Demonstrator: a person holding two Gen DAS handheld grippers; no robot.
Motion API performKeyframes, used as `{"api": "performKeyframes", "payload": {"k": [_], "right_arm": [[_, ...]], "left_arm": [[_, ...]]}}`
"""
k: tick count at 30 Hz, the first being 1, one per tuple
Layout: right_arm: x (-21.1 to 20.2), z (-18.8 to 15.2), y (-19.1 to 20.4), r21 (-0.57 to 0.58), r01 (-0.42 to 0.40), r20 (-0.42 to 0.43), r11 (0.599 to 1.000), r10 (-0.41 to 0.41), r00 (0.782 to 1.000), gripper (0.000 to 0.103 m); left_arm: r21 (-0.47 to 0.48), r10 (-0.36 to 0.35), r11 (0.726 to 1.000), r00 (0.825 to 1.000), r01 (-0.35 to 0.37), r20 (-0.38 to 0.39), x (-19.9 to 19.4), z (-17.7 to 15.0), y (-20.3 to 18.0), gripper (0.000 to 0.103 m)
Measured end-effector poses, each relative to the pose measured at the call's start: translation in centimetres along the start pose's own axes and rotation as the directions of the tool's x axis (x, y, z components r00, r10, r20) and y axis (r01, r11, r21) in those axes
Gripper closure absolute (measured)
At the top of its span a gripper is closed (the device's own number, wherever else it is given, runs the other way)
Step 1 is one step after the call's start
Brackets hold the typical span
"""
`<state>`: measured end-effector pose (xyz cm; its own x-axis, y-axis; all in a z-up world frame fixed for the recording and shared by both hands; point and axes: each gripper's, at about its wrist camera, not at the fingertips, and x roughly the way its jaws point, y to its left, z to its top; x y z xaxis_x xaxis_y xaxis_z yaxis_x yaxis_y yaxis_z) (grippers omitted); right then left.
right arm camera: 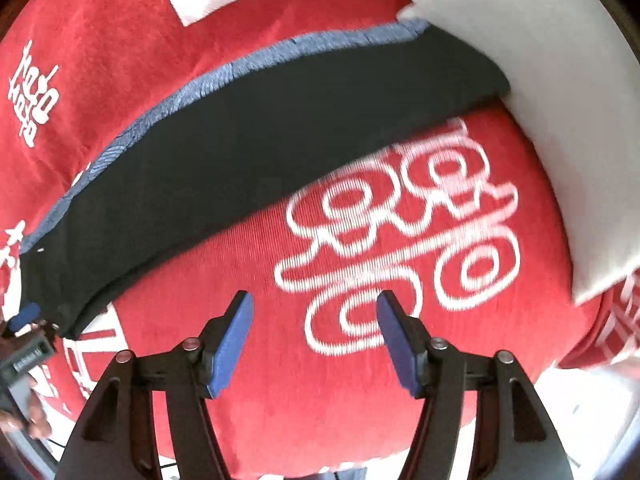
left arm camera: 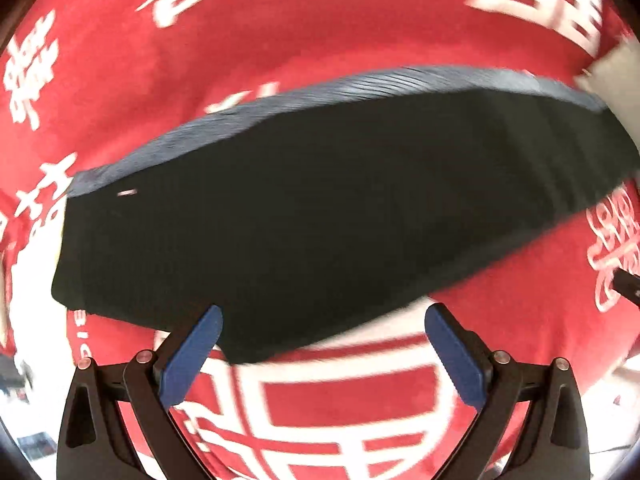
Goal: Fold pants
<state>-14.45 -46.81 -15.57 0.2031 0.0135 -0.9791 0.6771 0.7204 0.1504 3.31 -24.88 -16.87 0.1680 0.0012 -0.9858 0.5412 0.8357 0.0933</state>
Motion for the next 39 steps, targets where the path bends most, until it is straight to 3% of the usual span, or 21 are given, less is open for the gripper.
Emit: {"api": "performKeyframes", "payload": {"k": [7, 20, 35, 39], "right_arm": [[0.2, -2.0, -3.0, 0.142, -0.089, 0.000, 0.986, 0.090, 0.996, 0.035], [-0.7, -3.2, -8.6, 0.265, -0.125, 0.001, 0.956, 0.130, 0.992, 0.035], [-0.4, -3.9, -11.3, 0.338, -0.160, 0.007, 0.927, 0.167, 0.986, 0.034], [-0.6, -4.0, -12.2, 0.370, -0.215, 0.045, 0.904, 0.213, 0.976, 0.034]], "left_arm": [[0.060, -0.037, 0.997, 0.999, 0.038, -0.012, -0.6, 0.1, -4.8, 0.001], [0.090, -0.016, 0.996, 1.000, 0.019, -0.027, -1.1, 1.8, -9.8, 0.001], [0.130, 0.000, 0.991, 0.999, 0.007, -0.051, -0.7, 2.2, -12.5, 0.001], [0.129, -0.005, 0.992, 0.999, 0.011, -0.045, -0.9, 2.3, -12.8, 0.001]]}}
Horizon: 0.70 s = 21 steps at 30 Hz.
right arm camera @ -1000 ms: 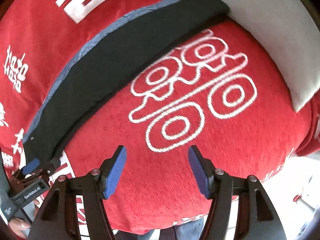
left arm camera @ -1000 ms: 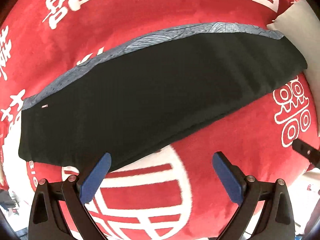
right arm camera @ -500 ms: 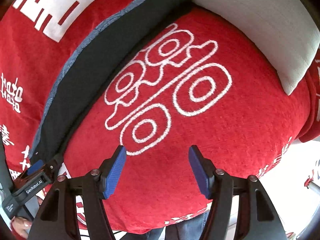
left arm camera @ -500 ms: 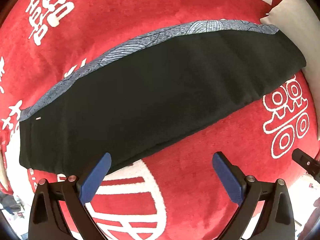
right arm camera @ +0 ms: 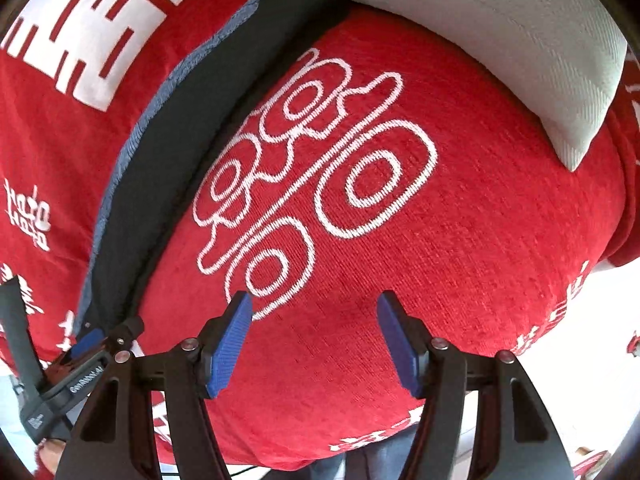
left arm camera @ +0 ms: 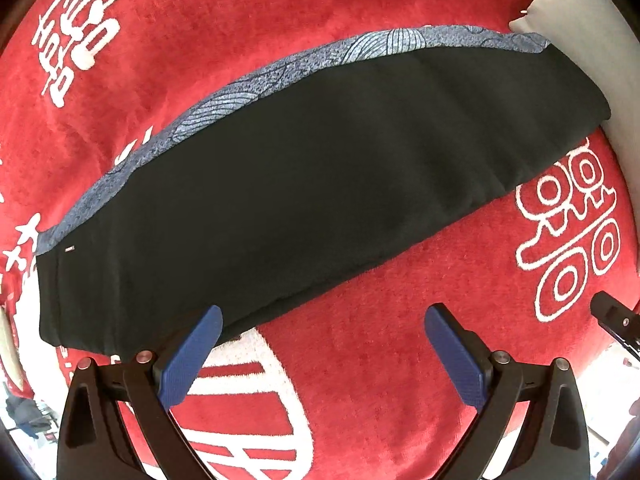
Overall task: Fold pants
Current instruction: 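Grasp the end of the black pants strip with the right gripper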
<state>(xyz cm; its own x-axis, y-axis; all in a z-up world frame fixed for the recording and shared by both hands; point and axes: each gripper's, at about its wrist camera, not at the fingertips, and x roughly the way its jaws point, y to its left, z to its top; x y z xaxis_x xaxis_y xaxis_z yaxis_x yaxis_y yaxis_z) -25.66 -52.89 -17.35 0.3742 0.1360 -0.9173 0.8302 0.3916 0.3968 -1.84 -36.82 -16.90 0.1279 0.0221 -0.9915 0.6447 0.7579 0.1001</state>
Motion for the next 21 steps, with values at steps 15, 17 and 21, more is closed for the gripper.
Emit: {"api": "performKeyframes", "payload": {"k": [15, 17, 21], "right_arm": [[1.0, 8.0, -0.7, 0.113, -0.258, 0.224, 0.960, 0.228, 0.947, 0.034], [1.5, 9.1, -0.3, 0.106, -0.271, 0.247, 0.957, 0.239, 0.939, 0.034], [2.6, 10.3, 0.3, 0.075, -0.296, 0.281, 0.952, 0.264, 0.923, 0.034]], "left_arm": [[-0.122, -0.003, 0.992, 0.990, 0.020, 0.141, -0.5, 5.9, -0.2, 0.001], [-0.141, 0.000, 0.990, 0.991, 0.018, 0.130, 0.5, 6.5, -0.2, 0.001], [-0.166, 0.011, 0.986, 0.995, 0.006, 0.099, 2.1, 6.9, -0.6, 0.001]]}}
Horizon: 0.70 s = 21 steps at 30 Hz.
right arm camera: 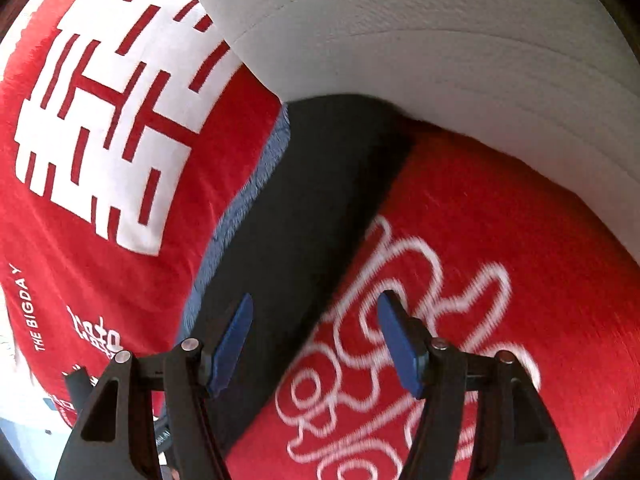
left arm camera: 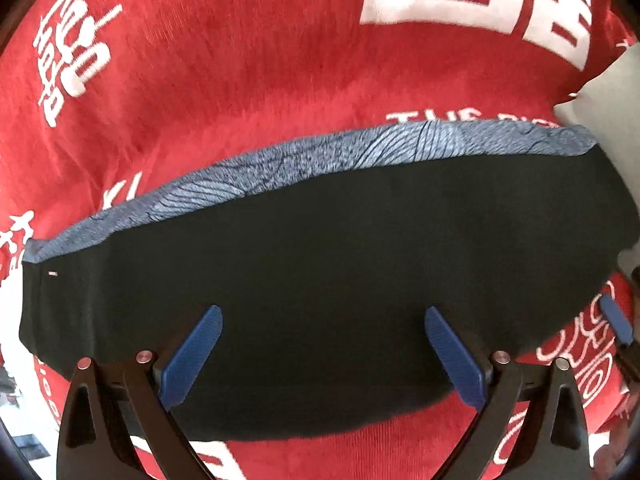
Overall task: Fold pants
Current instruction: 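Grasp the end of the black pants strip with the right gripper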
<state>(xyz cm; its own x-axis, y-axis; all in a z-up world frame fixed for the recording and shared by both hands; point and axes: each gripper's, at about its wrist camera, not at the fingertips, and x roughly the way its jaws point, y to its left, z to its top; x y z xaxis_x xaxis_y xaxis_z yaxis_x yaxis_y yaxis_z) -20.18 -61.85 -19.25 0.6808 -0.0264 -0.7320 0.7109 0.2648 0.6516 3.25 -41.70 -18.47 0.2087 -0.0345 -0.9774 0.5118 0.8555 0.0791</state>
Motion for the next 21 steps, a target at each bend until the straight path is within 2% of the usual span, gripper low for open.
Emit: {"api": "performKeyframes", "payload": {"k": [6, 12, 13, 14, 15, 17, 21], "right_arm": [[1.2, 1.0, 0.9, -0.069, -0.028, 0.063, 0.997, 0.032, 0.997, 0.034], [2.6, 2.3, 1.5, -0.066, -0.021, 0.085, 0.998, 0.027, 0.996, 0.034], [2.8, 2.7, 1.7, -0.053, 0.001, 0.065, 0.999, 0.003, 0.998, 0.039], [2.9, 3.0, 1.8, -0.050, 0.040, 0.046, 0.998, -0.038, 0.998, 0.049], [3.1, 3.2, 1.9, -0.055, 0.089, 0.023, 0.995, -0.088, 0.996, 0.079], [2.7, 3.4, 2.5, -0.079, 0.093, 0.018, 0.993, -0.091, 0.996, 0.087], [1.1, 3.1, 5.3, -0.220, 0.107, 0.057, 0.970, -0.096, 0.994, 0.090]], "left_arm": [[0.014, 0.004, 1.000, 1.000, -0.005, 0.013, 0.6, -0.4, -0.1, 0.001], [0.002, -0.008, 1.000, 1.000, 0.008, 0.010, 0.8, -0.2, -0.1, 0.001], [0.002, -0.004, 1.000, 1.000, 0.004, 0.009, 0.8, -0.2, 0.0, 0.001], [0.002, 0.005, 1.000, 1.000, -0.005, 0.015, 0.4, -0.1, 0.0, 0.002], [0.005, 0.009, 1.000, 1.000, -0.009, 0.030, -0.2, 0.0, -0.2, 0.005], [0.011, -0.017, 1.000, 0.998, 0.017, 0.052, -1.3, 0.1, -0.6, 0.026], [0.040, -0.108, 0.994, 0.988, 0.105, 0.105, -2.7, 0.5, -1.9, 0.027]]}}
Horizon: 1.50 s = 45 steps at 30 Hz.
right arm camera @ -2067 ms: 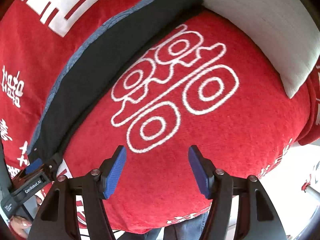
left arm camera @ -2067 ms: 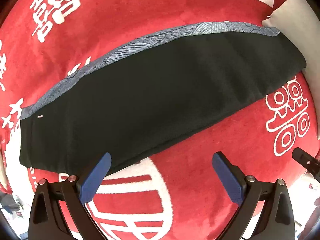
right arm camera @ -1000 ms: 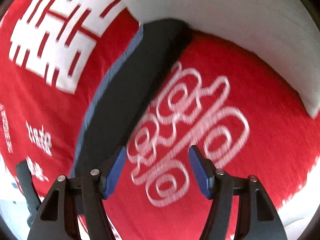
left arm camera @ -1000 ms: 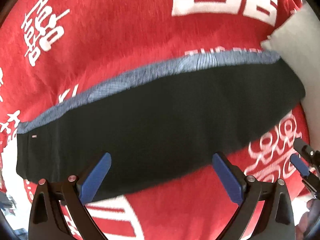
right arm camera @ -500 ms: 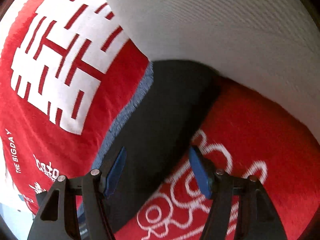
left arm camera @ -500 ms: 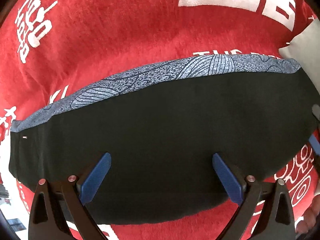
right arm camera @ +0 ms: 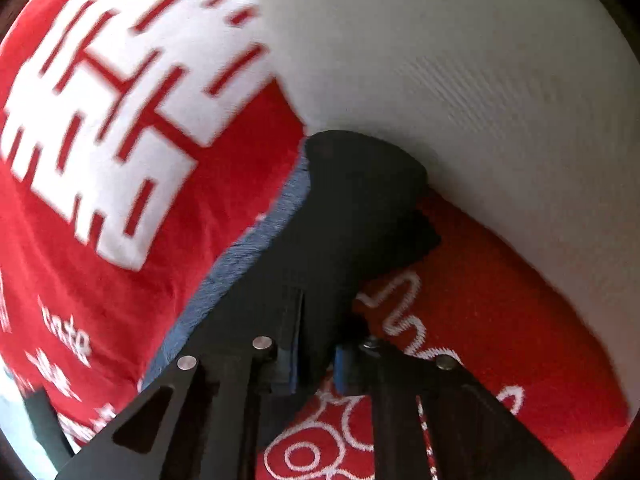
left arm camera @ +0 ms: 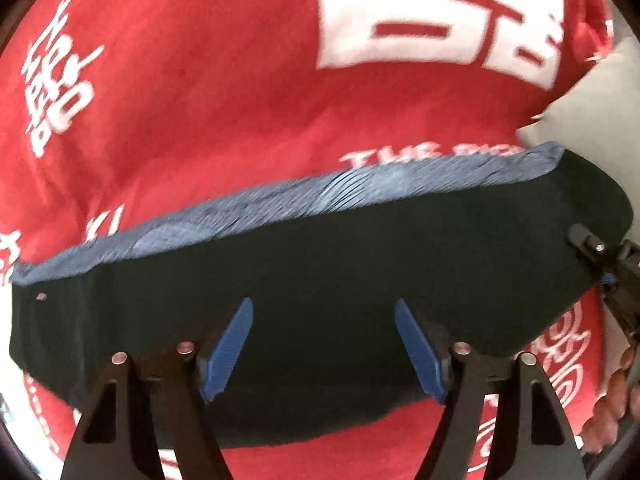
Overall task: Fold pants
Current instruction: 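Grasp the end of the black pants strip with the right gripper, then lift the strip end with the right gripper and fold it over toward the left gripper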
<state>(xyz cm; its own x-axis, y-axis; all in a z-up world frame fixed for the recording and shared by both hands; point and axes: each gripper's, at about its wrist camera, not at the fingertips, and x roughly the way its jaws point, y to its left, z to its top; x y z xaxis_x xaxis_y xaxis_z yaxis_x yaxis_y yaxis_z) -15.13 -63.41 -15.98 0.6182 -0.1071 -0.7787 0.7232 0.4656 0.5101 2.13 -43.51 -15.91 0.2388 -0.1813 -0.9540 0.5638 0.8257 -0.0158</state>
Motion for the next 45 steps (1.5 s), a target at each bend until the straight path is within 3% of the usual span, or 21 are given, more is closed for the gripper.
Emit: {"api": "performKeyframes", "payload": {"k": [2, 4, 6, 11, 17, 22, 26, 29, 34, 38, 43, 45], "right_arm": [[-0.7, 0.1, 0.8, -0.034, -0.001, 0.009, 0.999, 0.001, 1.000, 0.091], [-1.0, 0.1, 1.3, -0.057, 0.003, 0.013, 0.998, -0.002, 1.000, 0.091], [-1.3, 0.1, 2.1, -0.091, 0.007, 0.014, 0.996, -0.006, 1.000, 0.091], [-2.7, -0.1, 5.4, -0.215, 0.003, 0.038, 0.977, 0.006, 0.999, 0.092], [-4.3, -1.6, 10.9, -0.413, 0.009, 0.047, 0.911, 0.012, 0.999, 0.092], [-5.0, -3.8, 15.0, -0.551, 0.033, 0.062, 0.834, 0.002, 0.998, 0.092], [-5.0, -7.1, 18.9, -0.668, 0.054, 0.073, 0.742, -0.007, 0.997, 0.092], [-4.2, -10.3, 21.6, -0.740, 0.064, 0.069, 0.670, -0.018, 0.997, 0.092], [-0.6, -16.7, 25.6, -0.838, 0.055, 0.025, 0.543, -0.062, 0.998, 0.092], [3.7, -22.7, 27.0, -0.900, 0.053, -0.017, 0.432, -0.157, 0.987, 0.092], [7.1, -27.9, 27.1, -0.948, 0.137, 0.058, 0.288, -0.268, 0.962, 0.087], [7.2, -29.3, 27.1, -0.960, 0.184, 0.121, 0.212, -0.280, 0.952, 0.084]], "left_arm": [[0.019, -0.015, 1.000, 1.000, 0.015, 0.003, 1.2, 0.1, -0.8, 0.027], [-0.002, -0.036, 0.999, 0.998, 0.036, -0.049, 3.6, -0.1, -1.3, 0.027], [-0.012, -0.029, 0.999, 0.999, 0.030, 0.029, 3.8, -0.8, -1.7, 0.025], [0.006, -0.024, 1.000, 0.998, 0.024, 0.050, 3.4, -1.4, -2.1, 0.025], [0.049, -0.015, 0.999, 0.996, 0.011, 0.083, 3.2, -2.0, -2.8, 0.024], [0.010, -0.112, 0.994, 0.994, 0.112, 0.020, 2.0, -1.4, 0.0, 0.025], [-0.083, -0.113, 0.990, 0.992, 0.117, 0.053, -1.0, -2.1, 5.5, 0.025], [-0.126, -0.068, 0.989, 0.995, 0.077, 0.069, -2.8, -3.2, 10.6, 0.025], [-0.178, 0.032, 0.984, 0.999, -0.027, 0.024, -3.1, -5.4, 19.3, 0.025], [-0.236, 0.091, 0.967, 0.996, -0.093, -0.022, -2.3, -7.4, 24.0, 0.025], [-0.285, 0.112, 0.951, 0.993, -0.120, -0.046, -2.2, -9.4, 28.4, 0.025], [-0.286, 0.106, 0.951, 0.993, -0.117, -0.053, -2.1, -9.5, 29.0, 0.025]]}}
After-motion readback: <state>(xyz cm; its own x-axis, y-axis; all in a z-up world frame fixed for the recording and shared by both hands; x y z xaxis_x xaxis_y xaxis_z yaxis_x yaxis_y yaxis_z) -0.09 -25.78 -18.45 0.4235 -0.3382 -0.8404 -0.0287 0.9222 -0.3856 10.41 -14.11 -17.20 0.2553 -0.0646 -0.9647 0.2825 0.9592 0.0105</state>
